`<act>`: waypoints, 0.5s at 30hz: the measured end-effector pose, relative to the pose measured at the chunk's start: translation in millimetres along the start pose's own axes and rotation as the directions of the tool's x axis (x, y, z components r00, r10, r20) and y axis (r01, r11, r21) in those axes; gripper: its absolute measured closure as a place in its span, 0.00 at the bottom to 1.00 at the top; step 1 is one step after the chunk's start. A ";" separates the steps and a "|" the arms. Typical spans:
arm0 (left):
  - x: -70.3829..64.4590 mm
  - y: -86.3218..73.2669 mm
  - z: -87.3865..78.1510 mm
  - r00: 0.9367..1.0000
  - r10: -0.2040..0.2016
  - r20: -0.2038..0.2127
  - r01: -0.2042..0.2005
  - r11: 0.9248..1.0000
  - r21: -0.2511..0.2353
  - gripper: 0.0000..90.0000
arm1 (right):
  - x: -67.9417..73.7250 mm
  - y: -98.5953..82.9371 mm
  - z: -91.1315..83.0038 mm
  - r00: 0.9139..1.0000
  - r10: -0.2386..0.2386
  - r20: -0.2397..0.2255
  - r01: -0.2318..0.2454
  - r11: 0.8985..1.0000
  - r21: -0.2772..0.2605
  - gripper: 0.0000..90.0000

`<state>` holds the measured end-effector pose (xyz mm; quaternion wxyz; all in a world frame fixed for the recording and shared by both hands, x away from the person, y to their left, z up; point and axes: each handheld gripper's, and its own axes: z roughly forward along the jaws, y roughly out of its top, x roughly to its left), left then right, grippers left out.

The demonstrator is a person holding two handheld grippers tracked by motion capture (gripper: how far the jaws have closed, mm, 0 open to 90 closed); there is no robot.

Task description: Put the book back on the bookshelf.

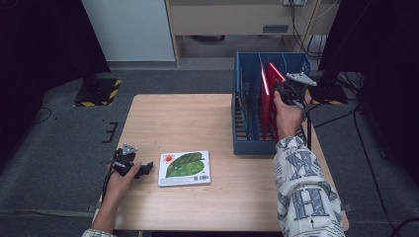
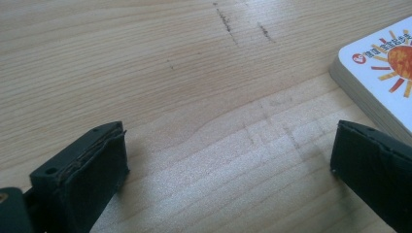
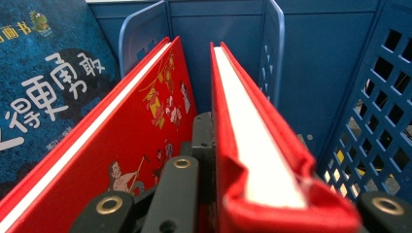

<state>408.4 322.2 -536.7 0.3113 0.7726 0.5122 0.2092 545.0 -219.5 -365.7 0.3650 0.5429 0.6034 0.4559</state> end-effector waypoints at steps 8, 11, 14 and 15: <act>-0.1 0.1 0.0 1.000 0.001 0.000 -0.001 1.000 0.000 0.00 | 0.2 0.1 -1.2 1.000 -0.004 -0.015 0.004 1.000 0.007 0.87; -0.4 0.1 0.2 1.000 -0.002 0.000 0.002 1.000 -0.002 0.00 | 0.6 0.6 -2.0 1.000 -0.008 -0.020 0.008 1.000 0.014 0.86; -0.3 0.1 0.1 1.000 0.001 0.001 -0.001 1.000 0.000 0.00 | 0.1 1.7 -4.6 1.000 -0.011 -0.019 0.012 0.999 0.033 0.86; -0.3 0.1 0.1 1.000 0.001 0.001 -0.001 1.000 0.000 0.00 | -0.4 2.1 -5.5 1.000 -0.011 -0.018 0.012 0.999 0.039 0.86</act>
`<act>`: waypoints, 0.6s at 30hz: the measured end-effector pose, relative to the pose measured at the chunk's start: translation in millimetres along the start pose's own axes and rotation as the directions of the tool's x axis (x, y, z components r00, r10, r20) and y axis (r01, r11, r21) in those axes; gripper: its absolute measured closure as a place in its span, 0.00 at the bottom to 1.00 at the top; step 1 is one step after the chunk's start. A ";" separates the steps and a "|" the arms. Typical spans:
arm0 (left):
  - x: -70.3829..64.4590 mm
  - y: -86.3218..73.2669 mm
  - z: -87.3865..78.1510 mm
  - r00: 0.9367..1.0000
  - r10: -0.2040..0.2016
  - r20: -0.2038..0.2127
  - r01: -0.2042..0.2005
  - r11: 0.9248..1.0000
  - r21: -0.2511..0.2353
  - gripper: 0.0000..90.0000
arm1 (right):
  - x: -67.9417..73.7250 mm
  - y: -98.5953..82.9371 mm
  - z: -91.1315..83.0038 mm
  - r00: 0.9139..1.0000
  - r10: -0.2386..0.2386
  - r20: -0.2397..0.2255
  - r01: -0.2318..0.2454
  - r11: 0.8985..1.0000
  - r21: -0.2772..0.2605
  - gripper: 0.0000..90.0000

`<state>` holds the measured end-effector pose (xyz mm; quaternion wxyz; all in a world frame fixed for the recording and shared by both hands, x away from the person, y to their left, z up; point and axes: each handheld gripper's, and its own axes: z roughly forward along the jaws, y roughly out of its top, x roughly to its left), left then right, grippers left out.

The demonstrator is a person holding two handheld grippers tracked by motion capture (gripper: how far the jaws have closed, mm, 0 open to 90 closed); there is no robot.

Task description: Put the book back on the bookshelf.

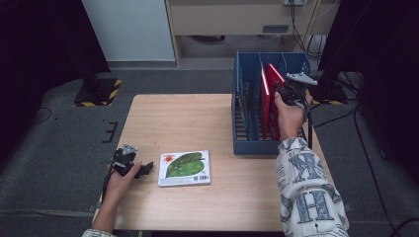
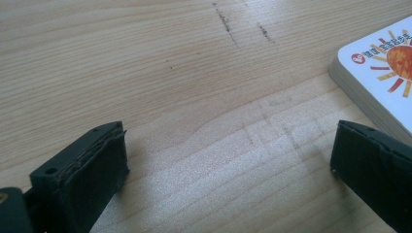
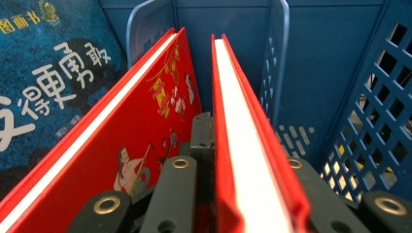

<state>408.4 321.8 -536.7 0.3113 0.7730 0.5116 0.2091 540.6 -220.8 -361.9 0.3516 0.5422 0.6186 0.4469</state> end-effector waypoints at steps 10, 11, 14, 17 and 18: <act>-0.3 -0.1 0.1 1.000 -0.001 0.000 0.001 1.000 -0.001 0.00 | 0.6 2.8 -9.1 1.000 -0.014 0.000 0.014 0.997 0.074 0.86; -0.4 -0.1 0.1 1.000 -0.001 -0.001 0.001 1.000 -0.001 0.00 | 0.9 3.0 -10.1 1.000 -0.021 0.000 0.021 0.997 0.080 0.86; -0.7 -0.1 0.0 1.000 0.000 0.000 0.000 1.000 -0.001 0.00 | 2.0 2.5 -13.2 1.000 -0.025 -0.001 0.025 0.995 0.093 0.86; -0.9 -0.2 -0.1 1.000 0.001 0.001 -0.001 1.000 -0.001 0.00 | 2.9 1.2 -15.7 0.999 -0.036 -0.007 0.036 0.994 0.101 0.85; -0.9 -0.2 -0.1 1.000 0.001 0.001 -0.001 1.000 -0.001 0.00 | 2.9 1.0 -16.6 0.999 -0.037 -0.009 0.038 0.994 0.105 0.85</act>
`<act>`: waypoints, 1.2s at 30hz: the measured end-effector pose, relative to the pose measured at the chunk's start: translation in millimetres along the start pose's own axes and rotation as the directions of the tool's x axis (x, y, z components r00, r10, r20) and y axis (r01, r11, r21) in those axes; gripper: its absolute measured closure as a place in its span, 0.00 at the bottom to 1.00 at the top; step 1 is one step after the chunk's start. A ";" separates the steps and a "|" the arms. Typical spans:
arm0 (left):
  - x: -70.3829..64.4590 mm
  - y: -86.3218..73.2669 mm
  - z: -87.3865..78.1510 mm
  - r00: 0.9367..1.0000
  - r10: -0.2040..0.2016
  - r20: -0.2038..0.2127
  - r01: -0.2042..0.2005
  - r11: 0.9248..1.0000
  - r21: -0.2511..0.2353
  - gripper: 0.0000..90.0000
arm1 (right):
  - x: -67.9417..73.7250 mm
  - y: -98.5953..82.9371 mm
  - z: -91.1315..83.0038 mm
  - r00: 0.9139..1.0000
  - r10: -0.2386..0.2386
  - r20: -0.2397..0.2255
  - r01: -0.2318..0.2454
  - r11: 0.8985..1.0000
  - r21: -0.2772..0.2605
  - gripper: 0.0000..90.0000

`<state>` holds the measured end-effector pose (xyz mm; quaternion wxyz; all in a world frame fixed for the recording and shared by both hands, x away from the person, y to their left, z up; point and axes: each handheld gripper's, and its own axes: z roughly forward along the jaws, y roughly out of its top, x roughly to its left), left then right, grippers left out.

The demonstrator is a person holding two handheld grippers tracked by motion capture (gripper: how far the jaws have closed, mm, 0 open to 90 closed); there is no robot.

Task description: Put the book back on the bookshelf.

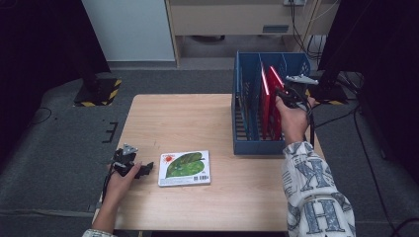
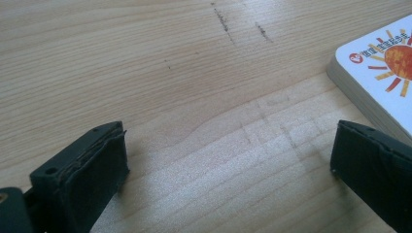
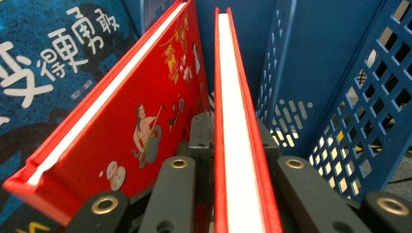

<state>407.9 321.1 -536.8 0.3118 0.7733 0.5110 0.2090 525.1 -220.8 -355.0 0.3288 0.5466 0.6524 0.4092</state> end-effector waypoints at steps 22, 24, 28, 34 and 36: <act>-0.7 0.0 0.0 1.000 -0.001 0.002 0.001 1.000 -0.001 0.00 | -0.3 -2.7 -16.3 0.999 -0.011 -0.042 0.013 0.999 0.046 0.77; -0.8 0.0 0.0 1.000 -0.001 0.002 0.001 1.000 -0.001 0.00 | 0.7 0.3 -16.5 0.999 -0.011 -0.042 0.013 0.999 0.044 0.77; -0.8 0.0 0.0 1.000 -0.001 0.002 0.001 1.000 -0.001 0.00 | 0.7 7.4 -15.9 0.999 -0.019 -0.035 0.020 0.998 0.052 0.78; -0.8 0.0 0.0 1.000 -0.001 0.002 0.001 1.000 -0.001 0.00 | -1.6 12.5 -13.4 0.999 -0.016 -0.031 0.018 0.998 0.067 0.81; -0.8 0.0 0.0 1.000 -0.001 0.002 0.001 1.000 -0.001 0.00 | -1.5 13.0 -11.9 0.999 -0.014 -0.032 0.016 0.997 0.070 0.81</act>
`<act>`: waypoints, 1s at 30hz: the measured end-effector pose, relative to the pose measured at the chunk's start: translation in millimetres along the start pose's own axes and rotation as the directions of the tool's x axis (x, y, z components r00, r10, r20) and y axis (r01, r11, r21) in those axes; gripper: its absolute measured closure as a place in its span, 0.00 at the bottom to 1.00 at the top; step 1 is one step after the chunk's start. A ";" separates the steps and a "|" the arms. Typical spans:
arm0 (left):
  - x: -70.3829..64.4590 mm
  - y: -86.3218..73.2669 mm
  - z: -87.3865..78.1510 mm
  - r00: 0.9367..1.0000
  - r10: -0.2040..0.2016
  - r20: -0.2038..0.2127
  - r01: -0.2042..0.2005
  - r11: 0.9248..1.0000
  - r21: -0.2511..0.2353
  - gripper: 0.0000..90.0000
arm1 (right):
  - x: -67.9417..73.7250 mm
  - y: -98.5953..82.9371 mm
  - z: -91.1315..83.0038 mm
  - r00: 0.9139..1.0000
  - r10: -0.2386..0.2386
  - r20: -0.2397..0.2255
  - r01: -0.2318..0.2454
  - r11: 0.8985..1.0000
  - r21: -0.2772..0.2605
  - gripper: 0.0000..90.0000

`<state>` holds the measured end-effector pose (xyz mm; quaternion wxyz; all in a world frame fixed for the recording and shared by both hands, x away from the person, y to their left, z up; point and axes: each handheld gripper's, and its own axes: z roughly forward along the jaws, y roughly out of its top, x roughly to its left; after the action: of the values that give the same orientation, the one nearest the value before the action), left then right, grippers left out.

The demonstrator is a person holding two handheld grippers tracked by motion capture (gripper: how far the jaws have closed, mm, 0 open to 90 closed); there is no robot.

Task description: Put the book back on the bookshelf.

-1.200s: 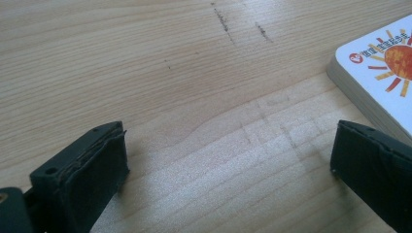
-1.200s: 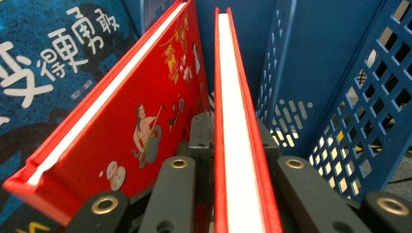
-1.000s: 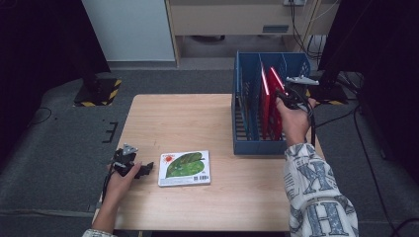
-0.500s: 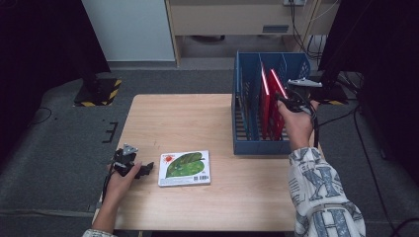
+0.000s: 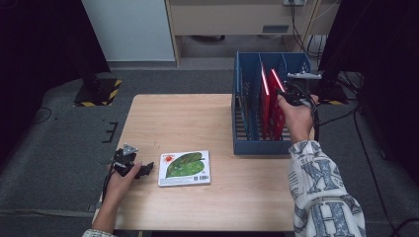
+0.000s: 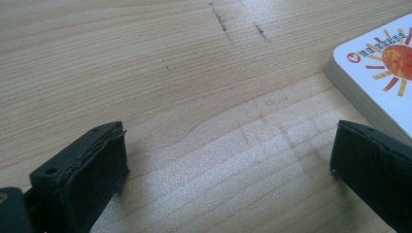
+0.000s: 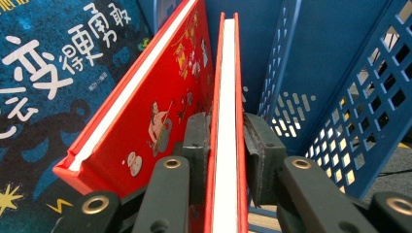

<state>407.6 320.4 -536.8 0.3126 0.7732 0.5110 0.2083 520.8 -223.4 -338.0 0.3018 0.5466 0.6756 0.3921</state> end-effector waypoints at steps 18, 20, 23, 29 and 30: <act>-0.2 0.1 0.2 1.000 0.000 0.001 0.000 1.000 0.000 0.00 | 5.5 -1.3 0.8 0.999 -0.001 0.047 0.001 1.000 -0.010 0.88; -0.1 0.1 0.1 1.000 0.002 0.001 -0.002 1.000 0.001 0.00 | 5.3 -1.4 1.0 0.999 0.006 0.053 -0.005 1.000 -0.015 0.88; -0.1 0.2 0.1 1.000 0.002 0.001 -0.002 1.000 0.001 0.00 | 5.0 -0.2 1.6 0.998 0.017 0.063 -0.015 1.000 -0.021 0.88; -0.2 0.3 0.2 1.000 0.003 0.001 -0.003 1.000 0.001 0.00 | 5.1 5.2 2.7 0.997 0.025 0.073 -0.022 0.999 -0.039 0.88; -0.3 0.4 0.3 1.000 0.003 0.001 -0.003 1.000 0.001 0.00 | 5.2 6.2 3.3 0.997 0.031 0.076 -0.028 0.999 -0.043 0.88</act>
<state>407.9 319.9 -536.7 0.3121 0.7743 0.5097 0.2080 525.5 -217.1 -334.2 0.3329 0.5645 0.6473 0.3893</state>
